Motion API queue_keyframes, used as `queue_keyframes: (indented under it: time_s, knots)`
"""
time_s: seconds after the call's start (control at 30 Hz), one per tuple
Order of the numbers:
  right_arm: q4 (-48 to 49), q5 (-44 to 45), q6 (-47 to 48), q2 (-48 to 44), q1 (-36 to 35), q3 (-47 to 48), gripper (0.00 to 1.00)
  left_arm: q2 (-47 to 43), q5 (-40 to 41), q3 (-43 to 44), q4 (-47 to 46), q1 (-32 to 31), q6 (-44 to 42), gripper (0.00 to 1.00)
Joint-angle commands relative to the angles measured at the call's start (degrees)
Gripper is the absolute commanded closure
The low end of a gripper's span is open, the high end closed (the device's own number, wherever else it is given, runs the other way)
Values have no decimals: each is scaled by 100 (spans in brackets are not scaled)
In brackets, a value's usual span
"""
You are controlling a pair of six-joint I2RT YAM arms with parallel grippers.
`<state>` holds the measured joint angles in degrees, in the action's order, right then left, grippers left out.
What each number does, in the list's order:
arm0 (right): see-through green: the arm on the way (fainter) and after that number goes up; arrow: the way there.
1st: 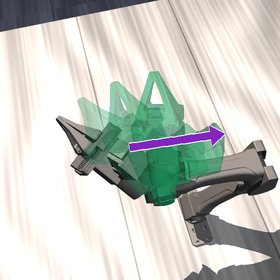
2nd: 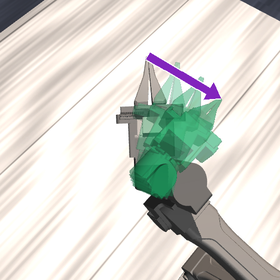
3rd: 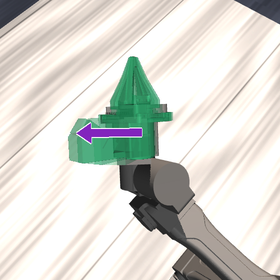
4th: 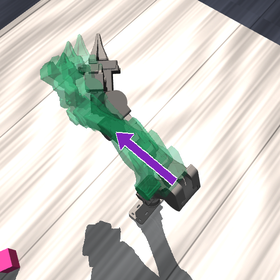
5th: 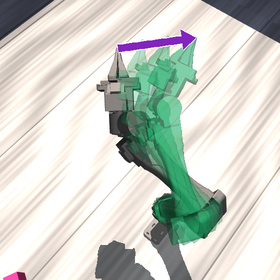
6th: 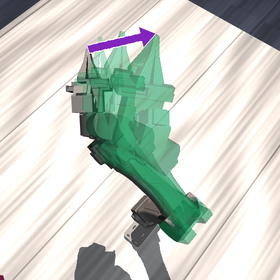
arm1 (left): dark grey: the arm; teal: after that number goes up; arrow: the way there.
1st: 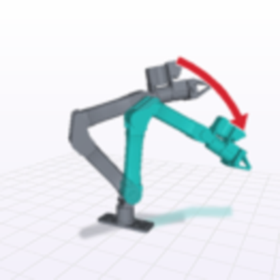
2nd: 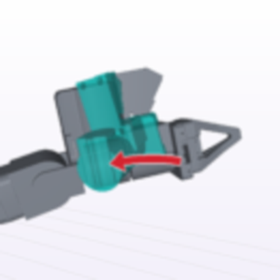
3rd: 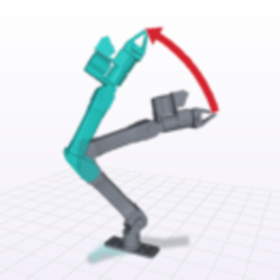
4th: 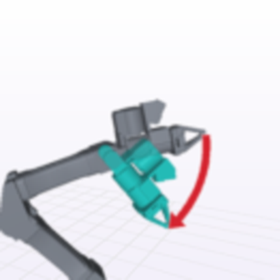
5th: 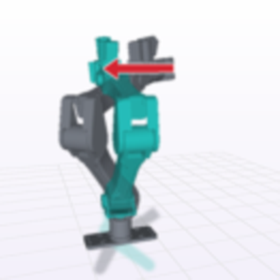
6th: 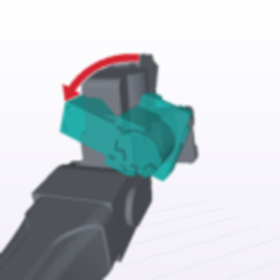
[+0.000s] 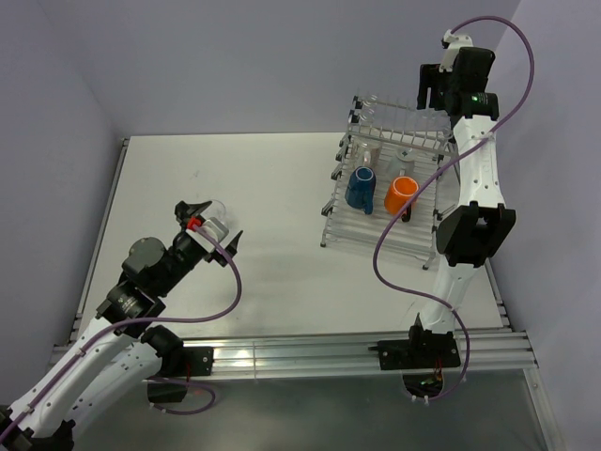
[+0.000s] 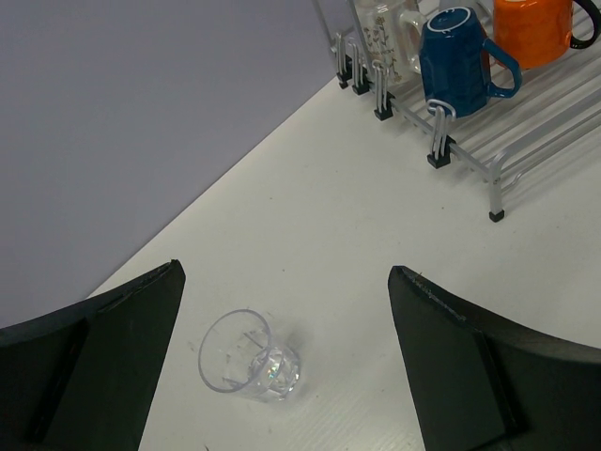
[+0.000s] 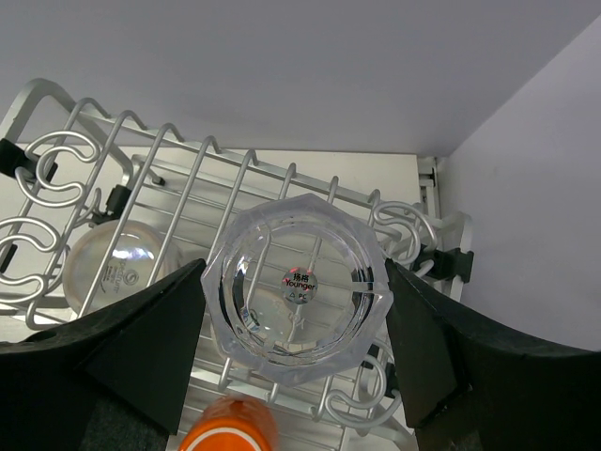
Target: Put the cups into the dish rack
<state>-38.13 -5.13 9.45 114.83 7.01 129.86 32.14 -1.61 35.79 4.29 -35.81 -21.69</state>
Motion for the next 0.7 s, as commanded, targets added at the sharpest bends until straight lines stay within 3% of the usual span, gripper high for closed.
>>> queue_keyframes:
  time_s: [0.0,0.4,0.67]
  knots:
    - [324,152,-49,66,3,189,22,12,46,147,-104,22,42,1]
    - [350,354,-93,31,3,145,25,3,55,104,-104,30,16,1]
    - [350,328,-110,40,-6,118,16,11,73,95,-104,22,-2,1]
